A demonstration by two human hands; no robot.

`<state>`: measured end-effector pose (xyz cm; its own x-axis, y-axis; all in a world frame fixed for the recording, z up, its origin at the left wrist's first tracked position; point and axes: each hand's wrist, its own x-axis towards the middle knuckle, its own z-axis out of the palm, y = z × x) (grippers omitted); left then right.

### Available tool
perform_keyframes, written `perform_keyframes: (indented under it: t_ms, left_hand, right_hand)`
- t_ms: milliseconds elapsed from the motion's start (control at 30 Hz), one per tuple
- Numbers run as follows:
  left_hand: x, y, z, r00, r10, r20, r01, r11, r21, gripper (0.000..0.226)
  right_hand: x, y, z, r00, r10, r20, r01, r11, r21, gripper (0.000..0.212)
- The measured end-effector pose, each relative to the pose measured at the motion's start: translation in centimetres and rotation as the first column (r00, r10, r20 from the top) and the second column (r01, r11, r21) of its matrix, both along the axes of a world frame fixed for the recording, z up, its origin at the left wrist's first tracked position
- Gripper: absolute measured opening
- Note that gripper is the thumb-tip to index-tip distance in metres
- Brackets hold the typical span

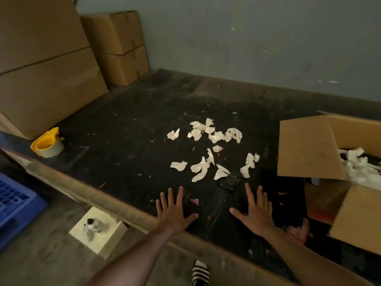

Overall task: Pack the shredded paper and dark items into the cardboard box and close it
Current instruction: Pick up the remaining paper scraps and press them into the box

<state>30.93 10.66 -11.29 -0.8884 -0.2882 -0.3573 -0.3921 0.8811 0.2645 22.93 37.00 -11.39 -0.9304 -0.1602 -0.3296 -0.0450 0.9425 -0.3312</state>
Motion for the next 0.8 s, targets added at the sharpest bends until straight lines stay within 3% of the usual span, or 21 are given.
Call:
perform_keyframes:
  t_ms: [167, 333, 400, 467, 567, 633, 733, 800]
  left_hand:
    - [-5.1, -2.4, -1.3, 0.997, -0.076, -0.026, 0.075, 0.995, -0.067, 0.121]
    - [-12.2, -4.5, -1.7, 0.977, -0.213, -0.017, 0.209, 0.971, -0.118, 0.104]
    - [-14.9, -5.1, -1.6, 0.959, -0.277, -0.068, 0.27, 0.958, -0.096, 0.091]
    - [-16.8, -6.0, -1.1, 0.93, -0.315, -0.188, 0.314, 0.949, -0.035, 0.079]
    - [-18.3, -8.5, -0.4, 0.866, -0.333, -0.374, 0.336, 0.94, -0.058, 0.07]
    - [-19.3, -10.5, -0.5, 0.885, -0.284, -0.369, 0.278, 0.958, -0.07, 0.073]
    - [-21.1, -12.7, -1.5, 0.952, -0.177, -0.25, 0.173, 0.984, -0.038, 0.081]
    - [-22.4, -13.2, -2.0, 0.957, -0.177, -0.232, 0.169, 0.984, -0.053, 0.085]
  right_hand:
    - [-5.4, -3.9, -0.8, 0.996, 0.057, -0.066, -0.051, 0.995, 0.091, 0.104]
    - [-10.5, -9.5, -1.1, 0.981, 0.182, -0.067, -0.175, 0.979, 0.1, 0.081]
    - [-11.9, -11.3, -0.8, 0.962, 0.26, -0.079, -0.259, 0.965, 0.031, 0.078]
    - [-13.2, -12.2, -0.2, 0.95, 0.25, -0.185, -0.274, 0.954, -0.117, 0.074]
    - [-15.7, -11.4, 0.8, 0.908, -0.074, -0.411, -0.025, 0.973, -0.231, 0.063]
    - [-17.8, -9.6, 1.0, 0.838, -0.321, -0.441, 0.246, 0.944, -0.219, 0.062]
    - [-20.2, -6.9, 0.5, 0.785, -0.574, -0.231, 0.545, 0.819, -0.181, 0.065]
    - [-20.6, -6.9, -0.2, 0.814, -0.57, -0.113, 0.552, 0.819, -0.152, 0.066]
